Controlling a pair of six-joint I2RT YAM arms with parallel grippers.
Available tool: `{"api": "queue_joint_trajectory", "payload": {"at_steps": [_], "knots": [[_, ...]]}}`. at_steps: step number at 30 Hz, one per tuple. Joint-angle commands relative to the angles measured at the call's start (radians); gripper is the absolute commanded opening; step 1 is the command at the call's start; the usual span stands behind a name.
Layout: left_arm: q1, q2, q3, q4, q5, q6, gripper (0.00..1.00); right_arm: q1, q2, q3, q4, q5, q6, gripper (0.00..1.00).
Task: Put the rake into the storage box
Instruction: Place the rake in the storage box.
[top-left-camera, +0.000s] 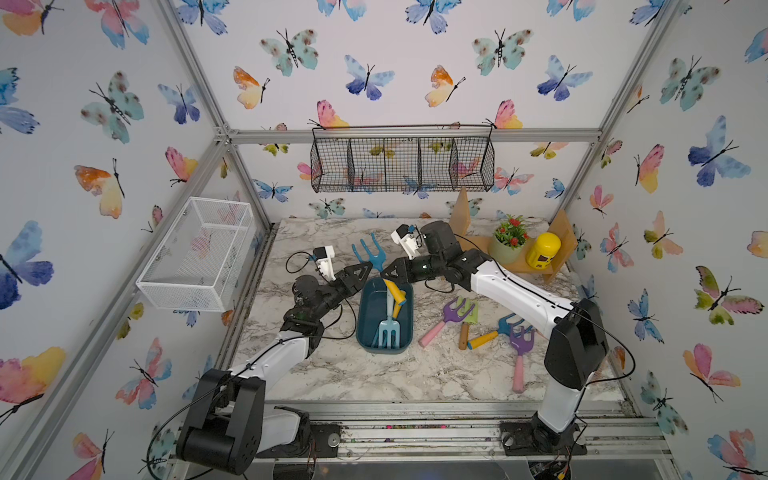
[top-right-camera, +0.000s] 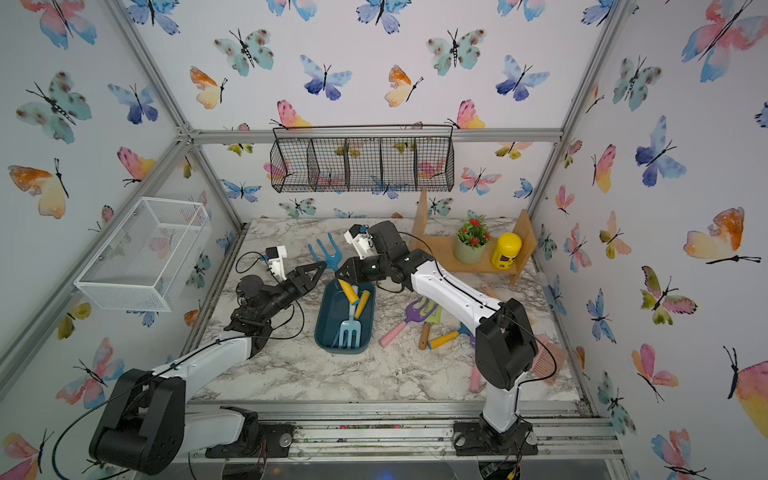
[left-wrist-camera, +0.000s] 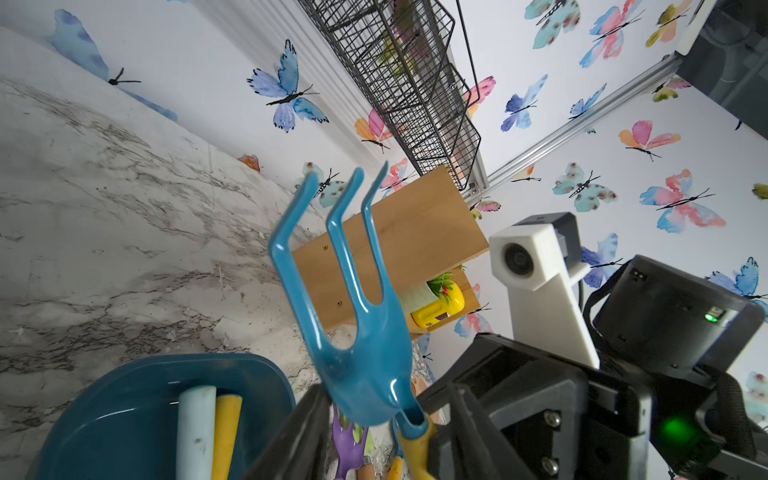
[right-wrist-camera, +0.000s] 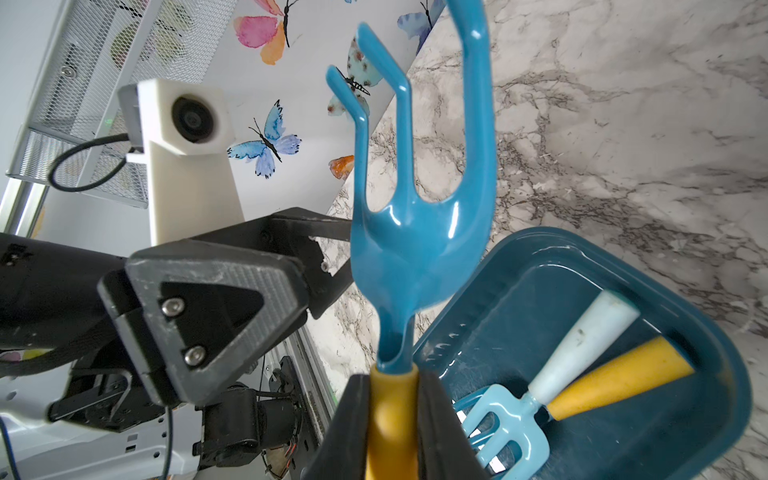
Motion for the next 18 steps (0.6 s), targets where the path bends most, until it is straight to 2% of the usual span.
{"api": "queue_joint_trajectory", "payload": {"at_steps": [1, 7, 12, 14, 16, 18], "knots": [[0.004, 0.049, 0.022, 0.087, 0.062, -0.033, 0.5, 0.005, 0.015, 0.044, 0.006, -0.056, -0.009, 0.04], [0.004, 0.137, 0.073, 0.149, 0.078, -0.058, 0.49, 0.005, 0.019, 0.033, 0.022, -0.156, -0.012, 0.05], [0.004, 0.193, 0.131, 0.187, 0.091, -0.082, 0.48, 0.005, 0.024, 0.021, -0.01, -0.168, -0.028, 0.05], [0.004, 0.21, 0.141, 0.198, 0.099, -0.094, 0.44, 0.005, 0.021, 0.014, -0.016, -0.165, -0.033, 0.05], [0.005, 0.225, 0.143, 0.207, 0.11, -0.108, 0.18, 0.007, 0.016, 0.008, -0.016, -0.158, -0.033, 0.05], [0.004, 0.232, 0.141, 0.206, 0.124, -0.113, 0.01, 0.005, 0.014, 0.005, -0.018, -0.151, -0.033, 0.06]]}}
